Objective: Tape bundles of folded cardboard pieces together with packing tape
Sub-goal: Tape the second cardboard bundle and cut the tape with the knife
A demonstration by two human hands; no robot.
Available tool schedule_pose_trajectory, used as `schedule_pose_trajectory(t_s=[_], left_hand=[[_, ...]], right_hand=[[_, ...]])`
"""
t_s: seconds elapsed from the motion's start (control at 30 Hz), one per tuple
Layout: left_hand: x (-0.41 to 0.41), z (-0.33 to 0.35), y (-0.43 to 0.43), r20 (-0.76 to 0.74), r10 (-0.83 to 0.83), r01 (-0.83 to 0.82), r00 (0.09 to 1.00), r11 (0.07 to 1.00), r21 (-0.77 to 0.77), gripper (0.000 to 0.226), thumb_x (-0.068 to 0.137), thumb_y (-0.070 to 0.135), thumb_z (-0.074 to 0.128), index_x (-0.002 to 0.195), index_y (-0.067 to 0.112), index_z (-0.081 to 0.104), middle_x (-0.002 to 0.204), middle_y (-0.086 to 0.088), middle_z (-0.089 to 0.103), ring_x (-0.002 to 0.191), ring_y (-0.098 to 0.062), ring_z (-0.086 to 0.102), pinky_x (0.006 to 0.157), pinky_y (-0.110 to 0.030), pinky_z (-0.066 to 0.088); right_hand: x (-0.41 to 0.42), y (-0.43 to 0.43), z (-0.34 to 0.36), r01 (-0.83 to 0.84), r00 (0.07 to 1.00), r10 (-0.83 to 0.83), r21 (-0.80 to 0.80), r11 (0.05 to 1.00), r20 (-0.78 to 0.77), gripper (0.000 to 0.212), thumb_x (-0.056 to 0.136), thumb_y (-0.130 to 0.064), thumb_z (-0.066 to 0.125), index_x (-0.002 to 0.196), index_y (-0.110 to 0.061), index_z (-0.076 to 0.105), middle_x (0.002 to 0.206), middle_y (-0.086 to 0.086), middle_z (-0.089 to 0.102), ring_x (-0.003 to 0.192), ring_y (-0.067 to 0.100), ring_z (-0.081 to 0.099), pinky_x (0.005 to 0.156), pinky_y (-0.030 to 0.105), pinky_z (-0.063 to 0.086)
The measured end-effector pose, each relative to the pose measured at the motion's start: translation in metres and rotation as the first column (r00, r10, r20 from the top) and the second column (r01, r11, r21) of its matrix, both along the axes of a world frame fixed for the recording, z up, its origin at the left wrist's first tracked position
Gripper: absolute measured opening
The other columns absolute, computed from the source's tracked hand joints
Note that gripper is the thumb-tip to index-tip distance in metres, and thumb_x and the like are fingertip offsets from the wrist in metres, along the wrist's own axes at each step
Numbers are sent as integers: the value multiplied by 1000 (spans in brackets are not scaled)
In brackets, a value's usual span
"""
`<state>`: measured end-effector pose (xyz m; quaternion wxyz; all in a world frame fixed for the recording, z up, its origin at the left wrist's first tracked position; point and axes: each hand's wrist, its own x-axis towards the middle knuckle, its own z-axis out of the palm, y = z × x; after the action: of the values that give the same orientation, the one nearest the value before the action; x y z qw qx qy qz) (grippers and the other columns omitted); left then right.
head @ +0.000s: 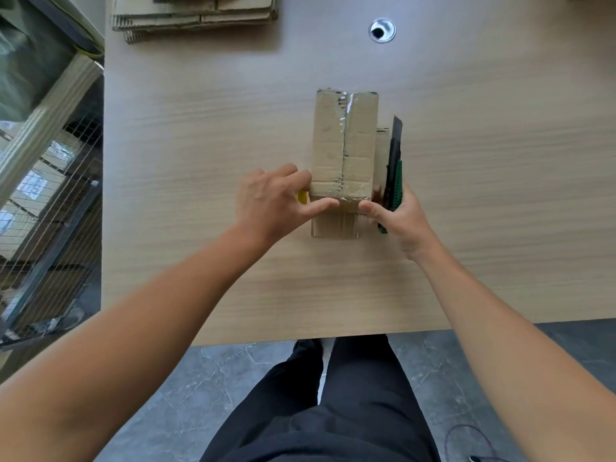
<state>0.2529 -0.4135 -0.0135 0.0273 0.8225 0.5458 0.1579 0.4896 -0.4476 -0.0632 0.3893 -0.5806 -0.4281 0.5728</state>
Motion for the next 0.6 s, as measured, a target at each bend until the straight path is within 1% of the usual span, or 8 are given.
schedule_pose_trajectory(t_s=[0.1, 0.17, 0.23, 0.3, 0.33, 0.43, 0.53, 0.6], left_hand=[[8, 3, -4, 22, 35, -34, 999, 998, -43, 56, 76, 74, 64, 63, 19, 57, 63, 2, 56, 52, -26, 54, 56, -27, 28], [15, 4, -7, 49, 89, -83, 995, 989, -122, 52, 77, 72, 65, 70, 21, 59, 70, 4, 60, 62, -26, 59, 59, -28, 31], [24, 5, -12, 75, 107, -88, 991, 969, -231, 46, 81, 70, 64, 82, 24, 63, 82, 4, 63, 75, -26, 62, 63, -31, 35], [32, 5, -17, 101, 74, -41, 992, 953, -299, 40, 87, 65, 61, 94, 26, 65, 92, 5, 65, 85, -25, 64, 68, -33, 38], [33, 5, -20, 125, 66, -21, 990, 945, -325, 37, 89, 61, 59, 99, 26, 65, 96, 5, 65, 88, -24, 64, 70, -33, 39], [25, 5, -23, 236, 88, 27, 968, 894, -447, 29, 95, 45, 56, 114, 26, 66, 106, 4, 64, 98, -22, 62, 79, -35, 47], [16, 8, -22, 317, 61, 128, 946, 832, -540, 33, 101, 26, 52, 131, 16, 62, 122, -4, 62, 113, -25, 58, 95, -36, 46], [5, 9, -19, 354, 72, 159, 933, 799, -581, 37, 102, 23, 54, 137, 12, 59, 130, -7, 64, 119, -24, 58, 98, -29, 42]], right_hand=[[23, -3, 27, 123, 989, -120, -32, 992, 85, 39, 89, -48, 73, 99, -16, 52, 79, -1, 55, 61, 7, 53, 57, 24, 46], [24, -7, 50, 207, 953, -210, 38, 978, 220, 35, 96, -59, 55, 90, -25, 51, 73, -3, 51, 59, 11, 51, 56, 27, 46], [7, -16, 72, 146, 894, -180, 112, 983, 411, 34, 95, -62, 47, 82, -31, 52, 74, -8, 53, 66, 12, 53, 63, 29, 46], [-18, -27, 86, -36, 835, -84, 206, 978, 544, 31, 98, -53, 46, 84, -29, 59, 85, -6, 55, 85, 15, 55, 80, 33, 44], [-31, -33, 89, -117, 818, -28, 213, 970, 575, 33, 99, -47, 47, 91, -22, 65, 94, -2, 57, 98, 18, 55, 91, 35, 43], [-52, -44, 87, -194, 813, 92, 118, 974, 574, 34, 104, -32, 50, 116, -9, 71, 131, 2, 55, 128, 20, 48, 114, 41, 36], [-55, -49, 81, -186, 782, 128, 32, 982, 610, 44, 104, -38, 45, 117, -4, 71, 153, -3, 39, 141, 12, 38, 118, 37, 32], [-55, -51, 79, -172, 771, 150, -25, 985, 619, 51, 101, -46, 41, 112, -6, 71, 158, -18, 27, 138, 3, 39, 110, 33, 37]])
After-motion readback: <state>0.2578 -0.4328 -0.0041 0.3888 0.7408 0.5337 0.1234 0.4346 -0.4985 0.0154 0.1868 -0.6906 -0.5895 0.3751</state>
